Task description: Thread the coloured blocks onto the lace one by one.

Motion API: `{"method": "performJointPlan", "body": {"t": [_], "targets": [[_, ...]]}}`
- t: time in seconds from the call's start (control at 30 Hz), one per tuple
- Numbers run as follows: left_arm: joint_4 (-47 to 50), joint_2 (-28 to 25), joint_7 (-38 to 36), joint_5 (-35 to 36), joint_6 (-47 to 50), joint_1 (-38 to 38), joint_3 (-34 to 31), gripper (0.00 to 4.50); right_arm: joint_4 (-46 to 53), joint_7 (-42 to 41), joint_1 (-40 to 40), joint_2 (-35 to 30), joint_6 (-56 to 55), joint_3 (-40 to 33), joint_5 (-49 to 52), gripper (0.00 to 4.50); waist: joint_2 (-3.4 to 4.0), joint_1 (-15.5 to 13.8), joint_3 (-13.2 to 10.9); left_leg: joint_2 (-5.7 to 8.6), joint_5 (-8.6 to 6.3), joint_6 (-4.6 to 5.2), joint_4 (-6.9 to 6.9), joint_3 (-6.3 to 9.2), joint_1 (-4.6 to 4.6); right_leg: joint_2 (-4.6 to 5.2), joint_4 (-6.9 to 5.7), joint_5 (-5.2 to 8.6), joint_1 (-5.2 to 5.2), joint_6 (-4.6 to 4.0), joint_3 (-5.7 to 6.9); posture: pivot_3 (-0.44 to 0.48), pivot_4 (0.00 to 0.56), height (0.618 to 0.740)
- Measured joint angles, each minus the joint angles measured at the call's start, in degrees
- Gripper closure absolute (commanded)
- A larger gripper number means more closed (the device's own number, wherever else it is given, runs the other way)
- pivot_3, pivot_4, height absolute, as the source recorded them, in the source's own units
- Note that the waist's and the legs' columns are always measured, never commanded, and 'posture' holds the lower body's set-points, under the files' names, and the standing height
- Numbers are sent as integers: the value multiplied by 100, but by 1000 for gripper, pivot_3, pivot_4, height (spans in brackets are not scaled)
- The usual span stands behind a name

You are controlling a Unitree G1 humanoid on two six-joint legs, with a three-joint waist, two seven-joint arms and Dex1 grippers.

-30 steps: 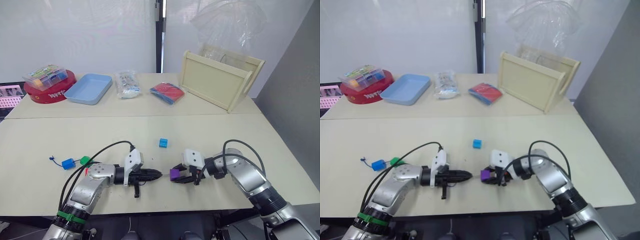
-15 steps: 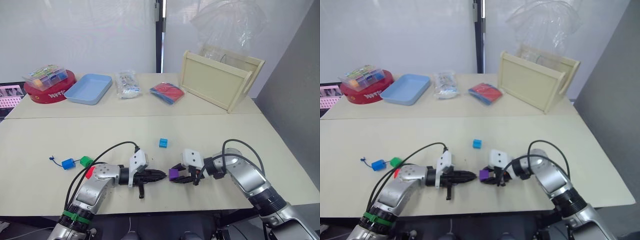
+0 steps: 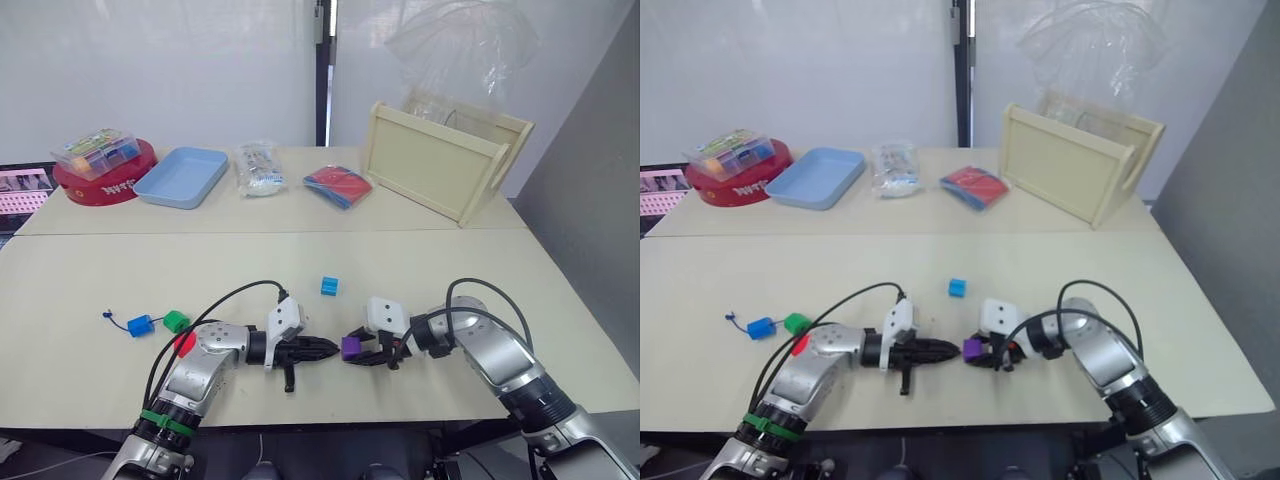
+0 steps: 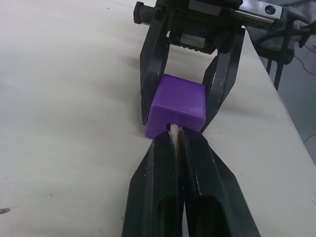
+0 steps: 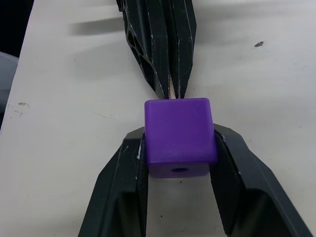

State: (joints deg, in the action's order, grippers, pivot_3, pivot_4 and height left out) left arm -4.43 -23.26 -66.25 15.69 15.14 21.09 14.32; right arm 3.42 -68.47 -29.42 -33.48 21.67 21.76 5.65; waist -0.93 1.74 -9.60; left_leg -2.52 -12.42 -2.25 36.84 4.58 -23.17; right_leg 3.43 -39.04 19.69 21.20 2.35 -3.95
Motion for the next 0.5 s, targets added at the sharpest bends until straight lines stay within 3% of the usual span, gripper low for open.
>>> {"method": "performJointPlan", "body": {"t": [0.2, 0.5], "targets": [[-4, -23, -30, -60, -39, 29, 10, 4500, 56, 47, 72, 26, -1, -11, -28, 3325, 0, 7, 0, 0, 0, 0, 0, 0, 1, 0, 0, 0, 0, 0, 0, 0, 150, 740], [-88, -107, 17, -198, -75, 55, -18, 1506, 142, 105, 110, 61, 2, 8, -95, 3325, 0, 63, 0, -2, 0, 0, -1, 1, 3, -2, -2, 0, 0, 0, 0, 0, 150, 740]]}}
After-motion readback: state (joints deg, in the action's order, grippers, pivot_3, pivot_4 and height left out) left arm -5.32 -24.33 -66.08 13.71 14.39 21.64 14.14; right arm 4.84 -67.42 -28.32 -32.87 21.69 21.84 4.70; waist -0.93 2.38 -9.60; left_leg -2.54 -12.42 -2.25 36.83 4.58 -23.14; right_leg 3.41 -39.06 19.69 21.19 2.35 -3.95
